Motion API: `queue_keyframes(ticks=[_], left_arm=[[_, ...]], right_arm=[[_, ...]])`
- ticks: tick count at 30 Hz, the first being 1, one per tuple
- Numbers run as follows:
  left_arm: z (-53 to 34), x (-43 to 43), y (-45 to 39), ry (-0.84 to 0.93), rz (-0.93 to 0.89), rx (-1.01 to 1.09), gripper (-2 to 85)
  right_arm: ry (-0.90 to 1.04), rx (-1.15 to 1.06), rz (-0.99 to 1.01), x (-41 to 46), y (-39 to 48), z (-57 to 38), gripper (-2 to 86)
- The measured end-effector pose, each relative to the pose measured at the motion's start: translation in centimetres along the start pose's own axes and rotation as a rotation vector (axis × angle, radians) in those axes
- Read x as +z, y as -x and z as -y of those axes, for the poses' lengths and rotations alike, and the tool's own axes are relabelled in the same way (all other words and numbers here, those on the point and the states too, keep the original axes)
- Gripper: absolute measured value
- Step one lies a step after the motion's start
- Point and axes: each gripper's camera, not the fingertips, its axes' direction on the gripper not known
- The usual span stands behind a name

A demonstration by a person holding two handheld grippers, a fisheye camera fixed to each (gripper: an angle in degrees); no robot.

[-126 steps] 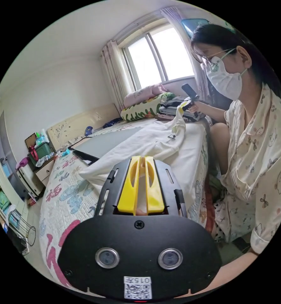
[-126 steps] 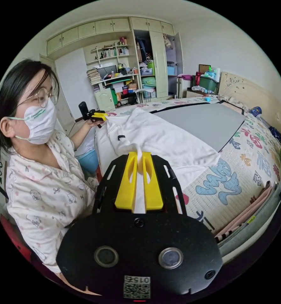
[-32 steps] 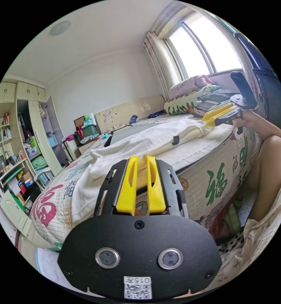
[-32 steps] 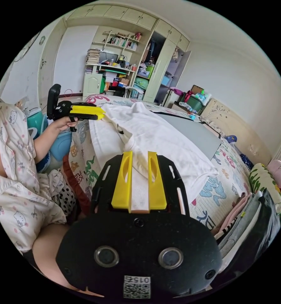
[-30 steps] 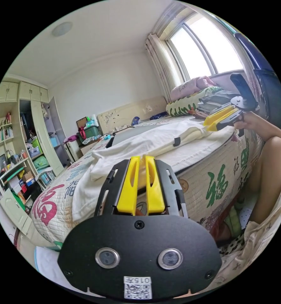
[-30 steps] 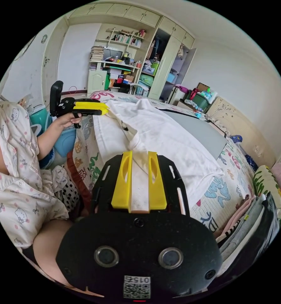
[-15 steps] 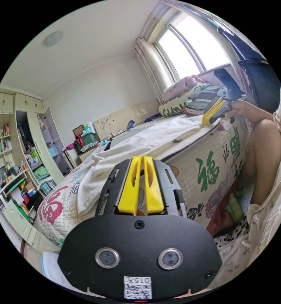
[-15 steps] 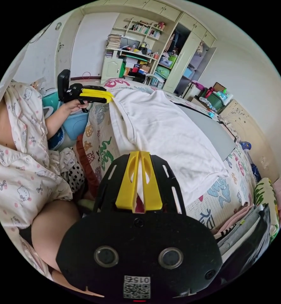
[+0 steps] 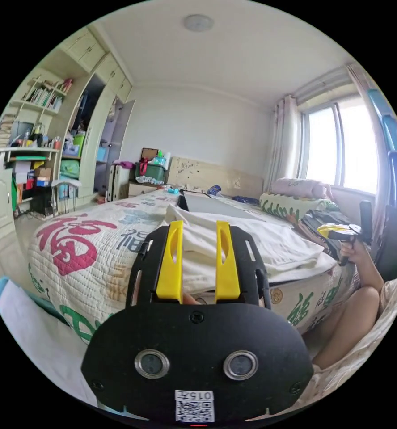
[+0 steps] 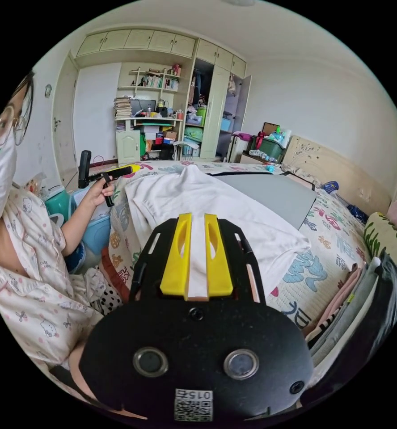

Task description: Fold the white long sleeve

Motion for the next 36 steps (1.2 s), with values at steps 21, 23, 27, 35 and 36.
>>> queue_keyframes(ticks=[21,23,27,35,36], left_arm=[[-15.0,6.0,20.7,-0.089,-0.273,-0.334,-0.8],[-15.7,5.7,20.4,-0.079,-0.265,-0.302,-0.8],[-16.5,5.4,18.9,-0.063,-0.222,-0.224,-0.8],[-17.1,7.6,15.0,-0.003,-0.180,-0.186,-0.6],[-17.1,7.7,14.4,0.005,-0.176,-0.176,-0.5]], right_arm=[[0.406,-0.205,-0.026,37.4,6.8,35.3,-0.7],[0.482,-0.210,-0.115,42.1,7.6,37.1,-0.9],[0.537,-0.172,-0.197,46.9,7.9,38.3,-1.0],[0.504,-0.077,-0.153,45.1,5.8,40.3,-1.0],[0.478,-0.067,-0.140,43.6,5.4,40.4,-1.0]])
